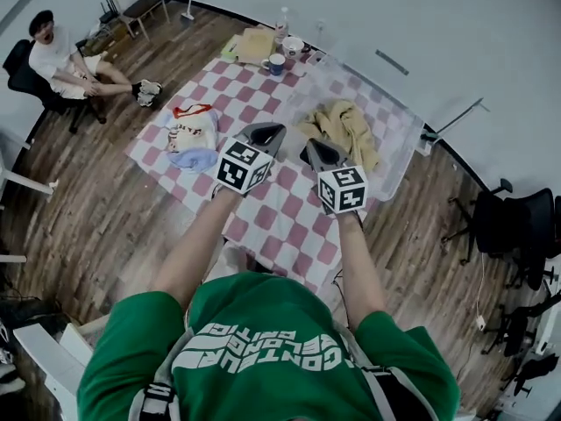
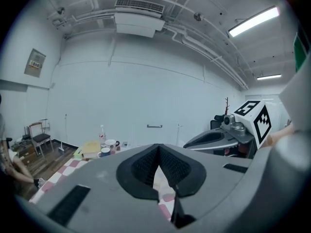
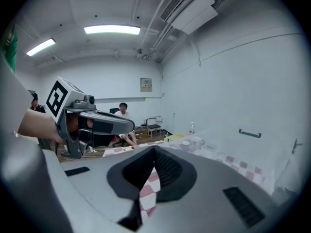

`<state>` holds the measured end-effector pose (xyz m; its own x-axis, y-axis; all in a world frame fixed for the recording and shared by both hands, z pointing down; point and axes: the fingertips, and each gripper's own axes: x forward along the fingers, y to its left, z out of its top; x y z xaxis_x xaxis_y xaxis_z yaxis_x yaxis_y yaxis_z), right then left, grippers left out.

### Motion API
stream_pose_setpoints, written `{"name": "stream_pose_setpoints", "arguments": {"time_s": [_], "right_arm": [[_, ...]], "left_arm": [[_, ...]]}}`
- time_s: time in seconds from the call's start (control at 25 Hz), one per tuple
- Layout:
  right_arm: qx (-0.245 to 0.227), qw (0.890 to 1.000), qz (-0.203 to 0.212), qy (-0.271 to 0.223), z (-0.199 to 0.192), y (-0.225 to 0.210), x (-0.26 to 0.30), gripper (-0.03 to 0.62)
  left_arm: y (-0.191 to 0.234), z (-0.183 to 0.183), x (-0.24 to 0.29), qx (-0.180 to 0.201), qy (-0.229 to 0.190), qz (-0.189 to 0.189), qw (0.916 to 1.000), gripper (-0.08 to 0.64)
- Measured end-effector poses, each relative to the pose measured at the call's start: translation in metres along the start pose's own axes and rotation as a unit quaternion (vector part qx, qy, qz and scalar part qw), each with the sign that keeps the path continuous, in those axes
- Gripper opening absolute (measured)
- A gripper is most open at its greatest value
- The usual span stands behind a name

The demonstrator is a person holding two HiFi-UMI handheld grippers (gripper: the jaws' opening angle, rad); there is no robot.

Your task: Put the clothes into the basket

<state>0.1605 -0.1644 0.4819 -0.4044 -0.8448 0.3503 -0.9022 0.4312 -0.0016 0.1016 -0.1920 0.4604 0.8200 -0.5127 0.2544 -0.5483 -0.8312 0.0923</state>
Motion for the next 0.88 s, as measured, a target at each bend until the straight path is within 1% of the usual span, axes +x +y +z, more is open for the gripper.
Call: {"name": "stream_pose_setpoints", "arguments": {"time_s": [0.16,0.36,0.52,0.68,0.88], "right_arm": [[-0.013,0.999,0.051,0.005,-0.008,0.045,0.015,0.008],[-0.015,0.995,0.098,0.007,-0.018,0.092,0.027,0.008],[-0.023,0.991,0.134,0.015,-0.028,0.123,0.036,0.008],[-0.030,0.987,0.154,0.020,-0.034,0.142,0.040,0.008],[-0.033,0.986,0.162,0.025,-0.037,0.150,0.041,0.008]], "left_arm": [[0.014,-0.022,-0.044,-0.018,-0.011,0.040,0.9990,0.005],[0.033,-0.055,-0.094,-0.045,-0.011,0.086,0.9952,0.005],[0.042,-0.072,-0.121,-0.065,-0.019,0.114,0.9912,0.003],[0.046,-0.082,-0.135,-0.072,-0.021,0.130,0.9887,0.005],[0.047,-0.087,-0.143,-0.076,-0.025,0.142,0.9867,0.003]]}}
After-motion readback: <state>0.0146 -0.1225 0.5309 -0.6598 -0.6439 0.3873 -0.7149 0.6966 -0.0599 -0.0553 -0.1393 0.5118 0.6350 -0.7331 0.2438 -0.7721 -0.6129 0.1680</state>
